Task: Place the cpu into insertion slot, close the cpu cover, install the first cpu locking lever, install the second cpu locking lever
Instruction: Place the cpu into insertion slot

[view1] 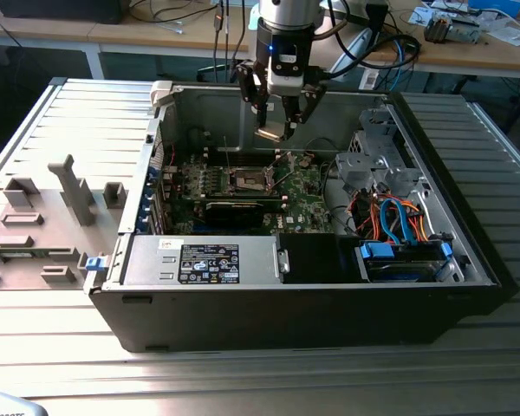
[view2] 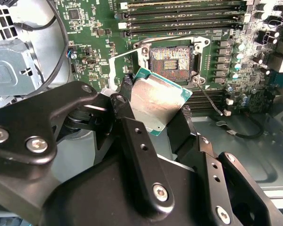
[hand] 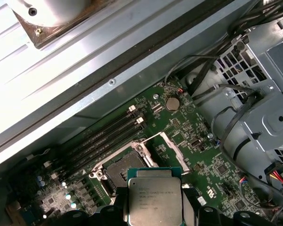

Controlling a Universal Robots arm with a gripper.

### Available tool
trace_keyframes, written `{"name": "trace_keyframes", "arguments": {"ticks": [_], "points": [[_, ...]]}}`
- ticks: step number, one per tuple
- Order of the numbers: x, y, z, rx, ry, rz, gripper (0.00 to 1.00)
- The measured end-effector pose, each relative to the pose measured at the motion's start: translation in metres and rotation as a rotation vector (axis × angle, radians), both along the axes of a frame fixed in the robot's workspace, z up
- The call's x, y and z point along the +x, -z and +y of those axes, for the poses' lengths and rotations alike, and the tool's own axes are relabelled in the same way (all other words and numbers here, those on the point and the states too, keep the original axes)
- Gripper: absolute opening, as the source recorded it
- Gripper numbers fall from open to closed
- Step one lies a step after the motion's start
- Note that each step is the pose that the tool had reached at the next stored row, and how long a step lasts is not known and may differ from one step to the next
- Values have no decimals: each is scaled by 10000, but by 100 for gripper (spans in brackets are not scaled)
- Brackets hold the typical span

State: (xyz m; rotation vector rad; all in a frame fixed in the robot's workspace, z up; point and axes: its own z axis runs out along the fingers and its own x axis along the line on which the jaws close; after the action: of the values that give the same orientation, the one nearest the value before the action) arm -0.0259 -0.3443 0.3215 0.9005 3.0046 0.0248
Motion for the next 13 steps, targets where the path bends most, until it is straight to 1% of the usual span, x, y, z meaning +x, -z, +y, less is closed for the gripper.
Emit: {"name": "trace_keyframes", "arguments": {"ticks": [13], "points": [[0, 0, 0, -1, 174, 0, 54]]}}
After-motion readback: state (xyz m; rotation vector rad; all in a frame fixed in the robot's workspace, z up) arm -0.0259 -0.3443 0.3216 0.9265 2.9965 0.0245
